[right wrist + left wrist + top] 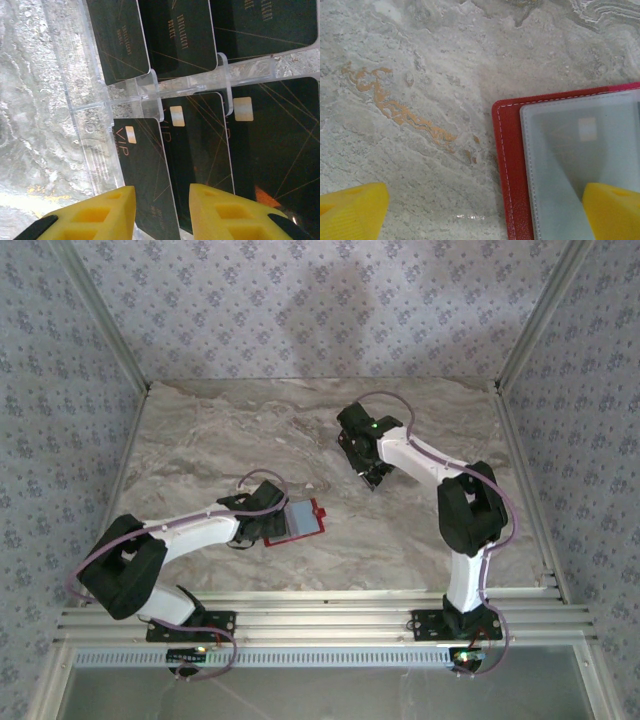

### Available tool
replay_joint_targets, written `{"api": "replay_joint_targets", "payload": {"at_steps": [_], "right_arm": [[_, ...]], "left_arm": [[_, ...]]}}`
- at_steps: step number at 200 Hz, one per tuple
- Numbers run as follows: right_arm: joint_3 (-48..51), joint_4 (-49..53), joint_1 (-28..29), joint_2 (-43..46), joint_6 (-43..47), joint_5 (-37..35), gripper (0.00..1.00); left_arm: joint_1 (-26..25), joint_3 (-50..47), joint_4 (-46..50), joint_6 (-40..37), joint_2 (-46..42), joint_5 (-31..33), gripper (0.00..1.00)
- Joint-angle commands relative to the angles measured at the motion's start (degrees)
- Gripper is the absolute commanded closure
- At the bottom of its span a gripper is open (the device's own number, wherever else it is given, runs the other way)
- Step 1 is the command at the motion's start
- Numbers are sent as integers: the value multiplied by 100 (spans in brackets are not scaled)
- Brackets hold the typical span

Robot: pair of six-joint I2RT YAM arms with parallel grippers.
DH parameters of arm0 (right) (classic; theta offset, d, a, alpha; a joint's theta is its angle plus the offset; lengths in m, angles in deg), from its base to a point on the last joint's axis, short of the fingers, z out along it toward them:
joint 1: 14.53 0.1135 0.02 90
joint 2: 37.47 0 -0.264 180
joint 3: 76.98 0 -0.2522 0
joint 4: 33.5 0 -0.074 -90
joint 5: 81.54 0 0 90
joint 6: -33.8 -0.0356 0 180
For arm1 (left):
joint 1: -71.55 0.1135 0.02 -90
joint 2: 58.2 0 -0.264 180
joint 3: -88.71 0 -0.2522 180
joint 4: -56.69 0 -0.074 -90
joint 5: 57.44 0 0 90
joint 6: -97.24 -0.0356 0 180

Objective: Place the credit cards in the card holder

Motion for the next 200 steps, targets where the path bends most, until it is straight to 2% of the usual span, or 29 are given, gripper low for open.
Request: {"api": "replay_joint_targets", "payload": {"at_steps": [1, 74, 146, 200], "right_arm": [[25, 120, 42, -166, 119, -289, 64], [52, 125, 114, -331, 128, -158, 65], [16, 151, 73, -214, 137, 86, 76], [43, 146, 10, -79, 110, 319, 76]], "left_arm": [[57, -2, 161, -87, 22, 61, 0], [66, 15, 140, -99, 27, 49, 0], [74, 52, 168, -121, 24, 60, 0], [72, 56, 172, -129, 21, 56, 0]]}}
